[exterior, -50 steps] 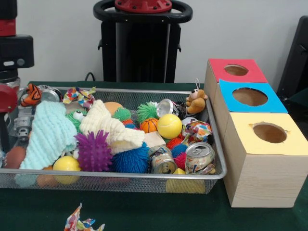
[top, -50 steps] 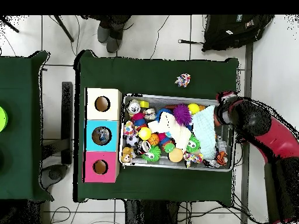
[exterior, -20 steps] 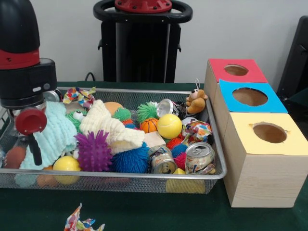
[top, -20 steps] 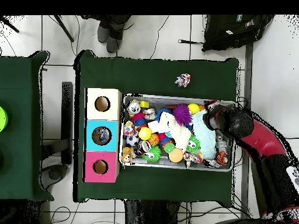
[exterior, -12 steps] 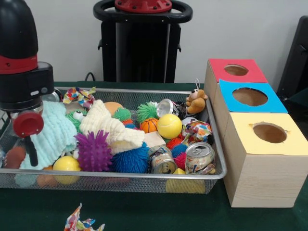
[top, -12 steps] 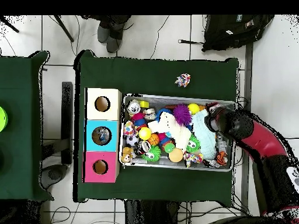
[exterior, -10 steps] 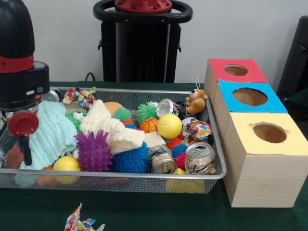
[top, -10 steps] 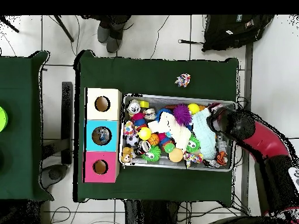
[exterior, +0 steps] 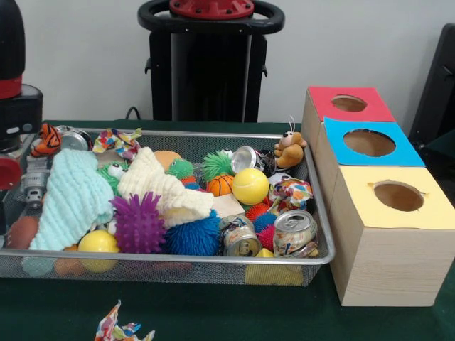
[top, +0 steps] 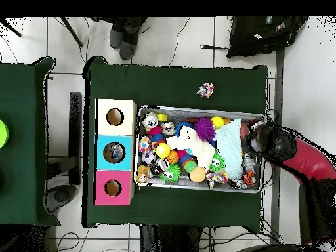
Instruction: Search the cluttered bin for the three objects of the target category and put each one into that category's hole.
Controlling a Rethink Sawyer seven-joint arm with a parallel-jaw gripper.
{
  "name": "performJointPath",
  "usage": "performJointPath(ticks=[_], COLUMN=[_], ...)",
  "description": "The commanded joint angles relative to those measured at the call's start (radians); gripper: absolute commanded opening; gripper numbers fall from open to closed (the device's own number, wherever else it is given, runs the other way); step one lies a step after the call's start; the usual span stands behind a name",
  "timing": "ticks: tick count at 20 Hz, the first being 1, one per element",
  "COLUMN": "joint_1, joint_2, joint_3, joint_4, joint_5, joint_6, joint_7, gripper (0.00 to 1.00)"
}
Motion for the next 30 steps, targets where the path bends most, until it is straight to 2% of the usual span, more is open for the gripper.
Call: performJointPath(ticks=[1,9,14,19,30], joint_1=[-0.012,0.005,-0.002,-0.004,0.082], joint_2=[0.001,0.054,0.117,0.126,0.096], joint_3=[-0.012,-0.007,0.018,0.017,-0.119], joint_4=[-0.072,-0.107,-0.156,-0.184,-0.191], joint_5=[-0.065,-0.063,-0.061,-0.074,-0.101], joint_6=[0.072,0.103,0.118,0.148,0.265], joint_7=[-0.096,-0.094,-0.116,-0.128,-0.03], gripper=[1.0,1.0,1.0,1.0,1.0])
